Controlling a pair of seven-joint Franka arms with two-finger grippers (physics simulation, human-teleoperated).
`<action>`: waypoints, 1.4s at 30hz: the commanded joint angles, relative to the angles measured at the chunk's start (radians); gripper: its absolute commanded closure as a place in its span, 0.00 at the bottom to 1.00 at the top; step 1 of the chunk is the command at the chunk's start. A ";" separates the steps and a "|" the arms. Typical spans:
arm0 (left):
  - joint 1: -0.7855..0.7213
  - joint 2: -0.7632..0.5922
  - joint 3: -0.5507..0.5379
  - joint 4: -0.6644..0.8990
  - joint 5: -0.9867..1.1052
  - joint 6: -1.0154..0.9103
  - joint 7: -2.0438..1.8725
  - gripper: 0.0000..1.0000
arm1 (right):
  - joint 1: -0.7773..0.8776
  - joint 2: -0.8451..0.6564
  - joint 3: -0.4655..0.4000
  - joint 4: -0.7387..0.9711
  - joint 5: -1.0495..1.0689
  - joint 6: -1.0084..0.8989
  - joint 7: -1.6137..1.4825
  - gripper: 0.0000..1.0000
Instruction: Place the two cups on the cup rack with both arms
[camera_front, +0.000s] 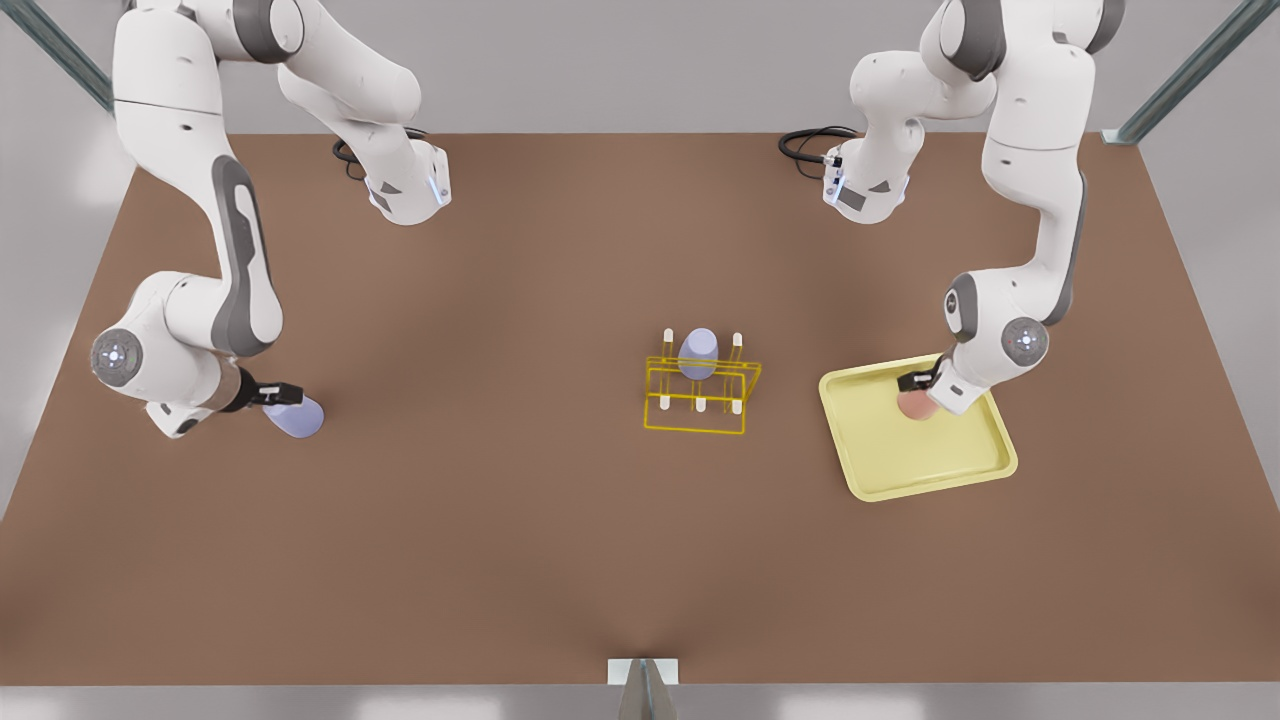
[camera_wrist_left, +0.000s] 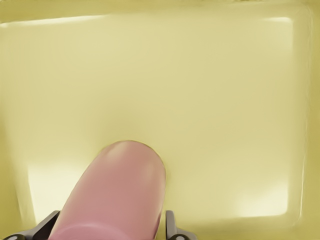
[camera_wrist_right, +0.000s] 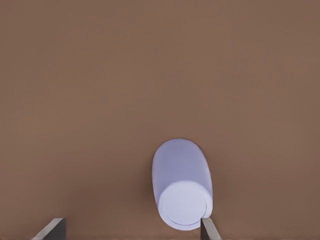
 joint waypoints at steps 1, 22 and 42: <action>0.000 0.000 0.000 0.001 0.002 0.047 0.024 0.00 | -0.011 -0.014 0.000 -0.038 0.002 0.137 -0.103 0.00; -0.031 -0.018 -0.170 0.471 0.000 -0.534 -0.272 0.17 | -0.064 0.097 -0.008 -0.099 -0.002 0.229 -0.107 0.00; -0.130 0.261 -0.477 0.890 0.026 -0.725 -0.929 0.17 | -0.064 0.121 -0.009 -0.168 -0.005 0.334 -0.106 0.00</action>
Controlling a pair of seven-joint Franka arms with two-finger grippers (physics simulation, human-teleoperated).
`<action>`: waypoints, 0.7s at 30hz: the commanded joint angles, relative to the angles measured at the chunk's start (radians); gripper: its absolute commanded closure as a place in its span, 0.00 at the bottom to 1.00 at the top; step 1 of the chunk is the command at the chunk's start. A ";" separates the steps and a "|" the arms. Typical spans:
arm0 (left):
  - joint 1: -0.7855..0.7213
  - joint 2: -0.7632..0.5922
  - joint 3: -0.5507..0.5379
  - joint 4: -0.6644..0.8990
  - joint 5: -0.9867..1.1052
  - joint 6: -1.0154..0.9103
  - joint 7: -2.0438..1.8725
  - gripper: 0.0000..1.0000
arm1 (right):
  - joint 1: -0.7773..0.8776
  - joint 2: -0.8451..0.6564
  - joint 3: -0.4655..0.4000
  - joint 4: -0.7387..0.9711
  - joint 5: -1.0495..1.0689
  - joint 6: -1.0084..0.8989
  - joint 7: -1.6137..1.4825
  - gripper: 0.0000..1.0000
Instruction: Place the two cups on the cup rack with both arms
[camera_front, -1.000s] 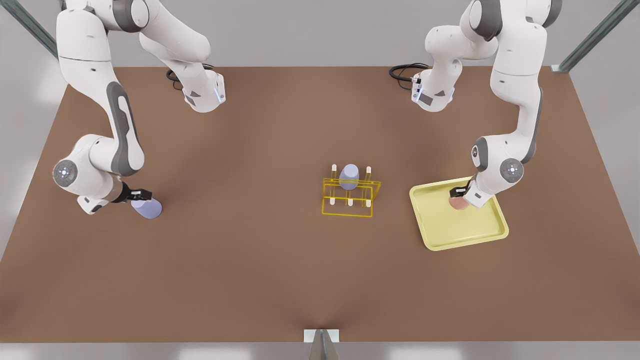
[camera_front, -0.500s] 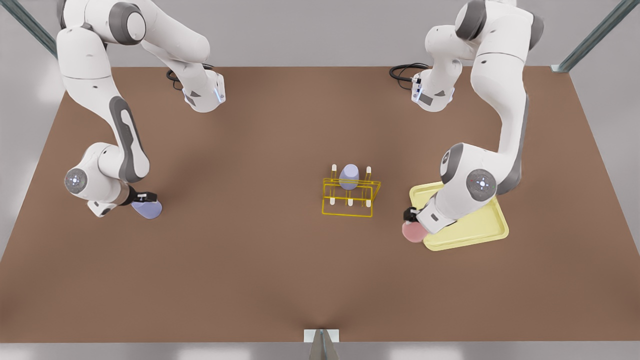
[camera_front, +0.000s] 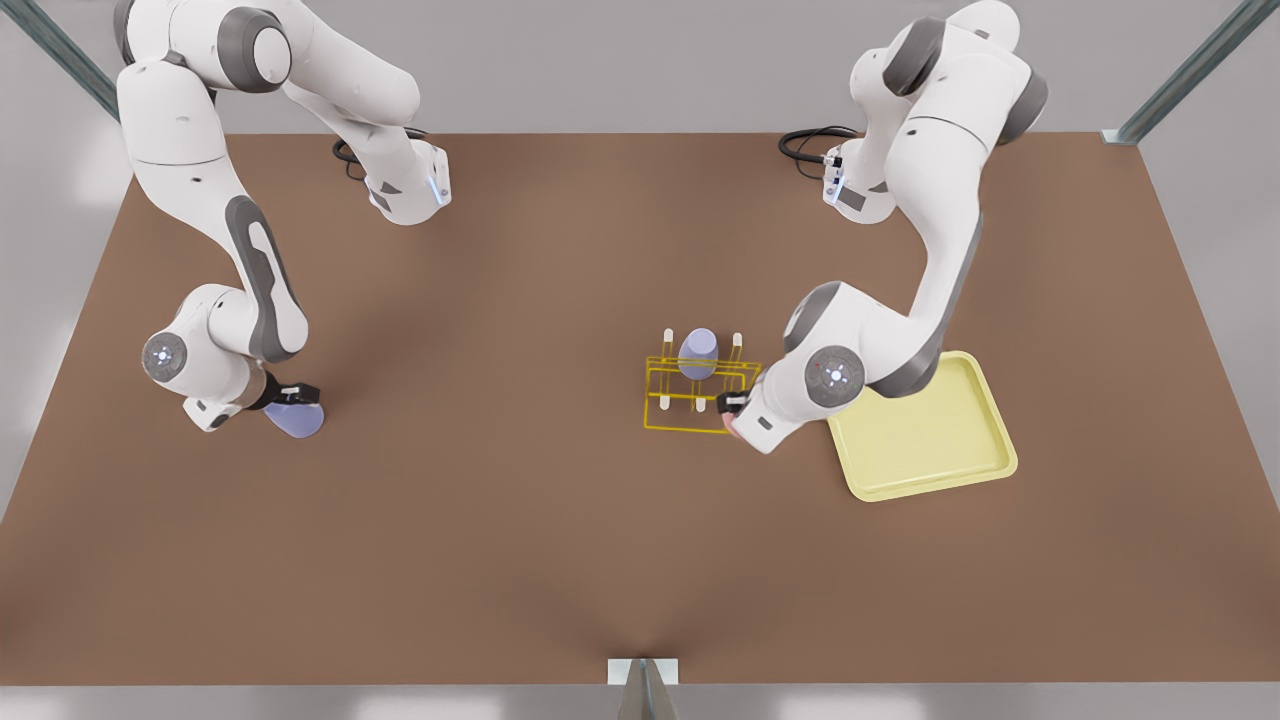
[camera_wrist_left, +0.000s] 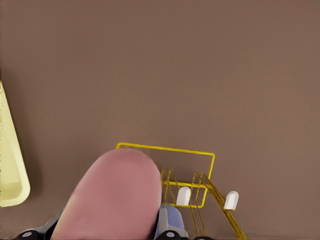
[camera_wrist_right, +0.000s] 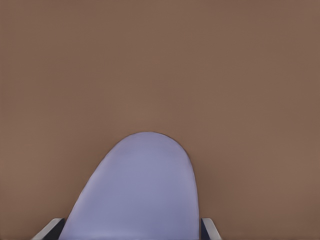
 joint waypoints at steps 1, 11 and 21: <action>-0.006 -0.001 0.000 -0.012 0.007 -0.052 -0.350 0.17 | 0.000 -0.001 0.000 0.000 0.000 0.012 -0.015 0.00; -0.023 0.042 -0.011 -0.011 -0.002 -0.050 -0.354 0.00 | 0.000 -0.001 0.000 -0.003 -0.015 0.012 -0.016 0.17; 0.167 -0.013 0.006 0.325 0.173 -0.395 0.224 0.00 | 0.026 -0.032 0.017 0.034 -0.015 -0.048 -0.029 0.19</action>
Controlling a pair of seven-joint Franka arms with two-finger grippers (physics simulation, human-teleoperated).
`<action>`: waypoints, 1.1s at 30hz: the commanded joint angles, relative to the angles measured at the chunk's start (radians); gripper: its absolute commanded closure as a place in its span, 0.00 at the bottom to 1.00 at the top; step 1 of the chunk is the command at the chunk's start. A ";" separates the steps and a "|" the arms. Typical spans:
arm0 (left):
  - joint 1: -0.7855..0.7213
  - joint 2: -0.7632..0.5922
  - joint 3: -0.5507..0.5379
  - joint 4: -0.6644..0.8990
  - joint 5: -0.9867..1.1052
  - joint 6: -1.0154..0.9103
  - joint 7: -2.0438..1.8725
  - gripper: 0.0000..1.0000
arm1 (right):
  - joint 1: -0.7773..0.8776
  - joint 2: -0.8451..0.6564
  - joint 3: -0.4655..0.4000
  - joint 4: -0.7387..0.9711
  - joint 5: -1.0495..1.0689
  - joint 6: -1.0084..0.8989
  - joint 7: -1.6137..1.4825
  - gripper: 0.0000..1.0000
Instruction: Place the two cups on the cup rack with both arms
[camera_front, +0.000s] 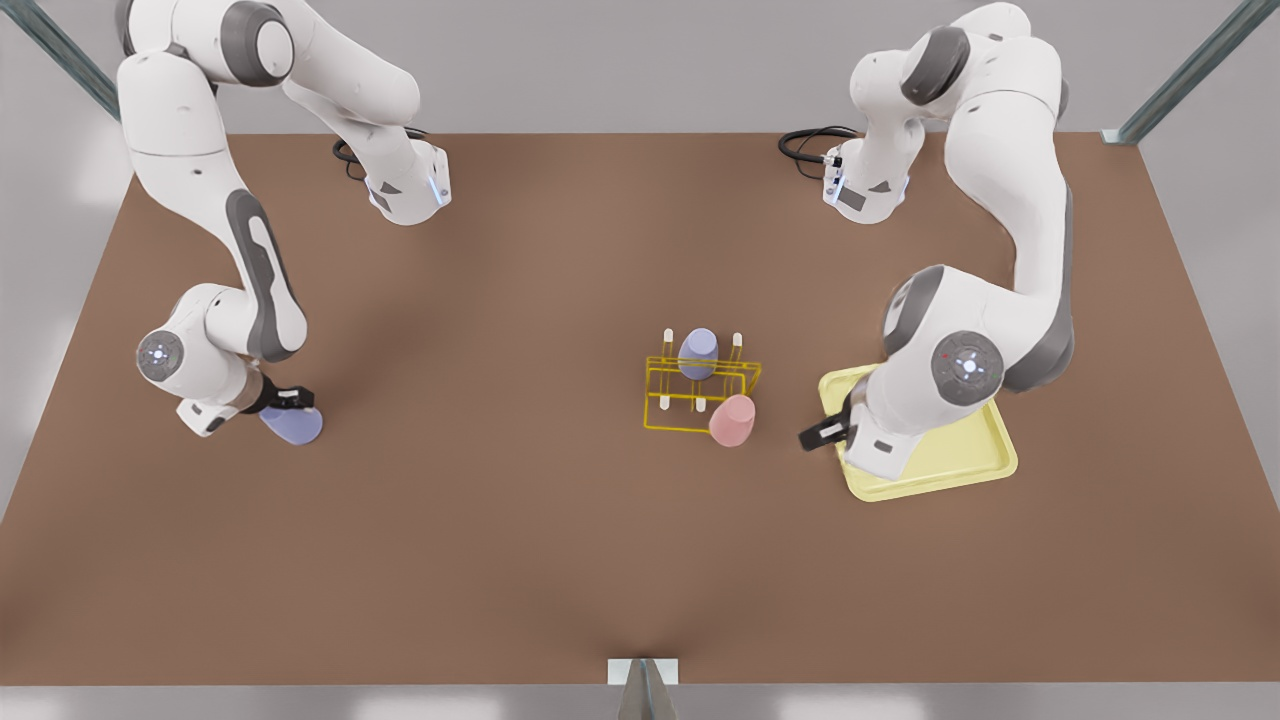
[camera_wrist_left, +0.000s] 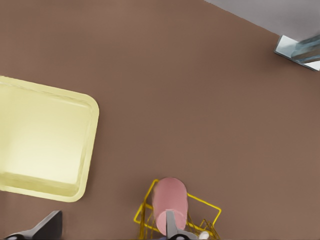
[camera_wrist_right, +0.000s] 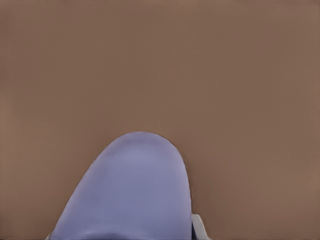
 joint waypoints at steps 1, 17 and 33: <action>0.043 -0.062 0.007 0.024 0.125 -0.255 0.616 0.00 | 0.010 -0.014 0.030 0.011 0.003 -0.036 -0.010 0.19; -0.032 -0.312 0.200 -0.301 -0.013 -0.177 0.820 0.00 | 0.214 0.044 0.394 0.401 0.228 -0.045 -0.007 0.19; -0.028 -0.313 0.200 -0.317 -0.014 -0.189 0.823 0.00 | 0.490 0.202 0.394 0.614 0.550 -0.088 0.026 0.19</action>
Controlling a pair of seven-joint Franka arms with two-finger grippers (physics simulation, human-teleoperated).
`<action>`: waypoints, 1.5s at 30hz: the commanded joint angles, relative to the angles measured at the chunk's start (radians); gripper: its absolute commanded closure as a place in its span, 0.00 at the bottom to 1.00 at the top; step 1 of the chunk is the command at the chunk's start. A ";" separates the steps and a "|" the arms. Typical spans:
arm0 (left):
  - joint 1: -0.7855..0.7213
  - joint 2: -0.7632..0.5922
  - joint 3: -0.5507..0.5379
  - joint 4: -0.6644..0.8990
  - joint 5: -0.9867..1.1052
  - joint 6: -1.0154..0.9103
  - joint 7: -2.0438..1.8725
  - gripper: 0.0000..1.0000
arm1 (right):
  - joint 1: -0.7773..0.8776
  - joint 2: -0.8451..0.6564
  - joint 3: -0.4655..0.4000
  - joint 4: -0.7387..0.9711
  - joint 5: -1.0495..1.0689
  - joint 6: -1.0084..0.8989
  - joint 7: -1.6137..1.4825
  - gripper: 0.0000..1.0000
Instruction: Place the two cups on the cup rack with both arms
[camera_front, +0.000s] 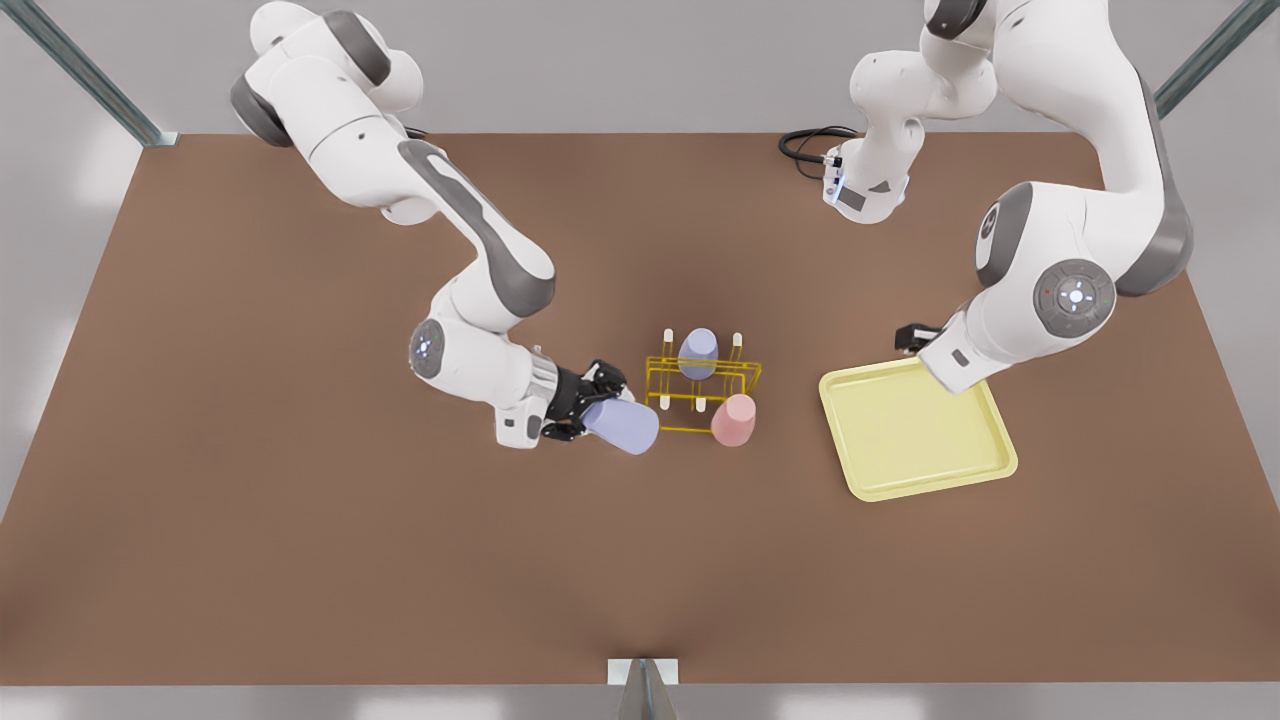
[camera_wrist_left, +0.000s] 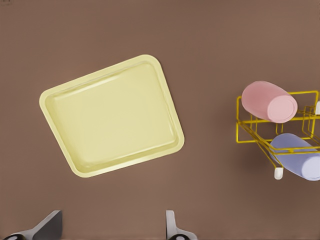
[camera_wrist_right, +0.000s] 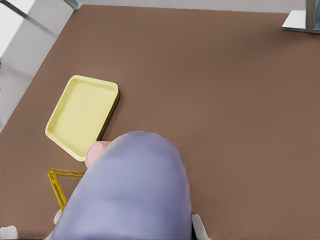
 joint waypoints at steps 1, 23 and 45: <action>0.000 -0.002 0.000 0.000 0.000 -0.014 0.133 0.00 | 0.011 0.002 0.000 0.004 0.010 -0.039 0.026 0.19; 0.008 0.003 -0.006 0.008 -0.037 -0.033 0.131 0.00 | 0.090 0.091 -0.012 0.030 0.008 -0.078 0.038 0.19; 0.005 0.001 -0.006 0.011 -0.038 -0.044 0.130 0.00 | 0.159 0.132 -0.075 0.060 0.008 -0.071 0.038 0.00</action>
